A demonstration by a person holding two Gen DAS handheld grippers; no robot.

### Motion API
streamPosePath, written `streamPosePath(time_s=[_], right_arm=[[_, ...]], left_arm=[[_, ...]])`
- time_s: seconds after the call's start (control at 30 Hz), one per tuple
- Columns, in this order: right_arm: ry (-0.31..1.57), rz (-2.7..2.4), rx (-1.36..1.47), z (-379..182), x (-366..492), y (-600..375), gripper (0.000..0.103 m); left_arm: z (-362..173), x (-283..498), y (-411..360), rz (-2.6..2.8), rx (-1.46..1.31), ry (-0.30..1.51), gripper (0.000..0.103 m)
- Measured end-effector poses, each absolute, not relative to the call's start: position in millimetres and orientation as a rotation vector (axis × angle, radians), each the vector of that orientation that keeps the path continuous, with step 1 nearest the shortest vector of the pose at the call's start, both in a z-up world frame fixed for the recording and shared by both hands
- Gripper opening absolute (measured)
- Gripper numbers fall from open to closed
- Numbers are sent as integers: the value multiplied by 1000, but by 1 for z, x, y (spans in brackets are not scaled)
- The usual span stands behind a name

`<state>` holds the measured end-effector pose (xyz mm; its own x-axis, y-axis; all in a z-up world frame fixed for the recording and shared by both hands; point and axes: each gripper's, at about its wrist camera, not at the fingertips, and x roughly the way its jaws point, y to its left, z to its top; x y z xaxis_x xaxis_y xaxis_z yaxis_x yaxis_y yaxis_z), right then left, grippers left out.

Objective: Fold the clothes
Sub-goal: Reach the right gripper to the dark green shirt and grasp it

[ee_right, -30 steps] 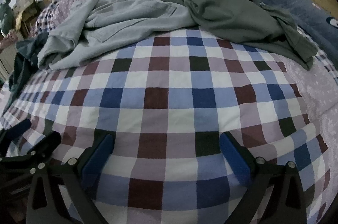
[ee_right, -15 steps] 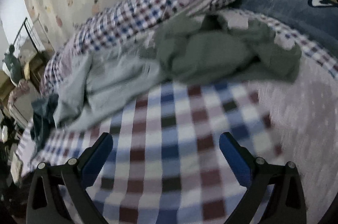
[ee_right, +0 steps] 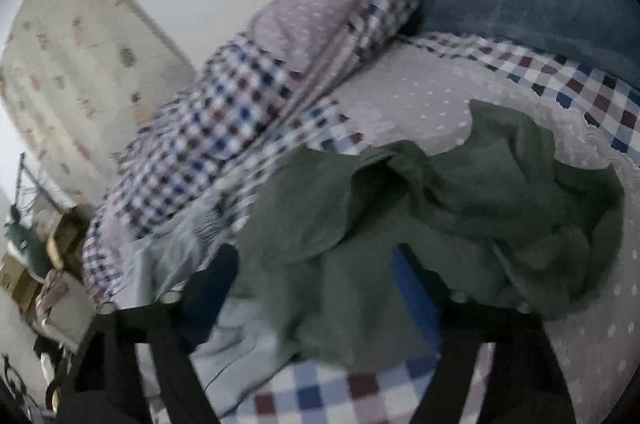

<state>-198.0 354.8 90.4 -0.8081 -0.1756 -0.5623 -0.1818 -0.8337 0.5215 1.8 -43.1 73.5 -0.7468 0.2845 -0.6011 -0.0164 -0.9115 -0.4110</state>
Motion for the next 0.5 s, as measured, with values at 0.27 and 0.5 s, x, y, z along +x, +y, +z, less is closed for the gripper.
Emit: streamPosePath(time_s=[0.27, 0.5], right_arm=[[662, 2817, -1008, 74, -244, 355, 0], [686, 3015, -937, 109, -192, 327, 1]], left_arm=[[73, -4, -54, 2627, -1016, -711, 102], [76, -3, -52, 2385, -947, -899, 102]])
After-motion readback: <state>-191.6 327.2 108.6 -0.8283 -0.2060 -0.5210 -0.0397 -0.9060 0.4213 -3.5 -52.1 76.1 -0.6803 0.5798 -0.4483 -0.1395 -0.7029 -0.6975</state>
